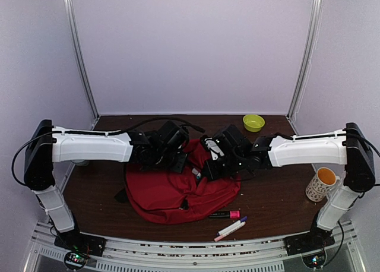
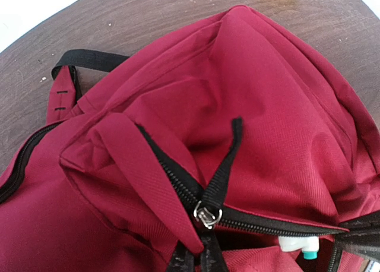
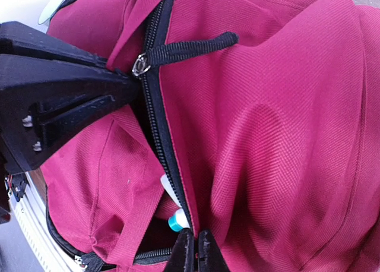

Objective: Pack the student bag
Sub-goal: Place the pen in the upper front pocket of the bag, then pick up the pen at the corner of the board.

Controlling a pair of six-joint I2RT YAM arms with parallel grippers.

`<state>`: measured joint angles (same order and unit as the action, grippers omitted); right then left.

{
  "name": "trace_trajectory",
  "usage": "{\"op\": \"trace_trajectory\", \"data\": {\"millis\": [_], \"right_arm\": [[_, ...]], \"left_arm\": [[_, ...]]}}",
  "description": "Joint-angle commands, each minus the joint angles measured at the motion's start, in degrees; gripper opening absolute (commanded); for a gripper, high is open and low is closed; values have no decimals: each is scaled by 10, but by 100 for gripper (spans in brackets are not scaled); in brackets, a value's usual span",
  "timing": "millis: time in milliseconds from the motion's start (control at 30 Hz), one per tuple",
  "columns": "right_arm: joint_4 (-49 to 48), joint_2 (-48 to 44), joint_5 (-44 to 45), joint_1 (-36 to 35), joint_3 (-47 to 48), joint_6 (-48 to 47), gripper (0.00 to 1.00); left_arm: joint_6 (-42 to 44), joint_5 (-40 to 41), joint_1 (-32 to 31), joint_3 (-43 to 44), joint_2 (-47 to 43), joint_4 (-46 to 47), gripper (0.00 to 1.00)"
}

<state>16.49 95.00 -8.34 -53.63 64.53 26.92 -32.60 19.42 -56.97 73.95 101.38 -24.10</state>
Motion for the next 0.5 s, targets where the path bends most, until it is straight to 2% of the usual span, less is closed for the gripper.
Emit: {"op": "trace_trajectory", "data": {"millis": [0,300,467], "right_arm": [[6,2,-17,2,4,-6,5],[0,21,-45,-1,24,0,6],[3,29,-47,-3,35,2,6]], "left_arm": [[30,-7,3,-13,-46,-5,0],[96,-79,10,-56,-119,-4,0],[108,-80,18,-82,-141,-13,0]]}}
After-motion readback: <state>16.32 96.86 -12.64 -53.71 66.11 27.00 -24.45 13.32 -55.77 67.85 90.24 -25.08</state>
